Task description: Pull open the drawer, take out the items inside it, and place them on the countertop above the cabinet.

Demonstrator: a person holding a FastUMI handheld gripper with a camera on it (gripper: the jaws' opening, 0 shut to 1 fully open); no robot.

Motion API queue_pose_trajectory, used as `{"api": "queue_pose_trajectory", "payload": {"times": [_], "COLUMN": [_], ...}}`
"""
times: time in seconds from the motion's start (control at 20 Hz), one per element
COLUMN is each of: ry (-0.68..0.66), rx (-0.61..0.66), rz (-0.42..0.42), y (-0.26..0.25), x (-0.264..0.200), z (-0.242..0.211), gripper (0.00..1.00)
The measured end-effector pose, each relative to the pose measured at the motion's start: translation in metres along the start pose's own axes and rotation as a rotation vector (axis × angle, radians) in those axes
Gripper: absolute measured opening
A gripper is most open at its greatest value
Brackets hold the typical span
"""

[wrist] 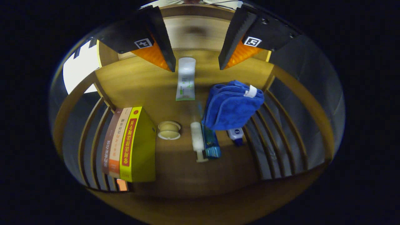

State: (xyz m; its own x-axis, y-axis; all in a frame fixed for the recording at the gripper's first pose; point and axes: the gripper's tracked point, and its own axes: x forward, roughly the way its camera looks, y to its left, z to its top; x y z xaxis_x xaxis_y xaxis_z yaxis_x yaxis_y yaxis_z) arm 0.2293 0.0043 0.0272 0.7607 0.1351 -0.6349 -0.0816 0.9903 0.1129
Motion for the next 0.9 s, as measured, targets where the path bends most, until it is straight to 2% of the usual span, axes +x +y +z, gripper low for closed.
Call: {"api": "queue_pose_trajectory", "payload": {"times": [0.3,0.45,0.9], "ry": [-0.211,-0.343,-0.560], "rx": [0.000,0.013,-0.010], "rz": [0.060,0.048,-0.027], "y": [0.014,0.010,0.001], "x": [-0.065,-0.086,-0.098], "z": [-0.018,-0.042,-0.136], "gripper": [0.90,0.90,0.90]}}
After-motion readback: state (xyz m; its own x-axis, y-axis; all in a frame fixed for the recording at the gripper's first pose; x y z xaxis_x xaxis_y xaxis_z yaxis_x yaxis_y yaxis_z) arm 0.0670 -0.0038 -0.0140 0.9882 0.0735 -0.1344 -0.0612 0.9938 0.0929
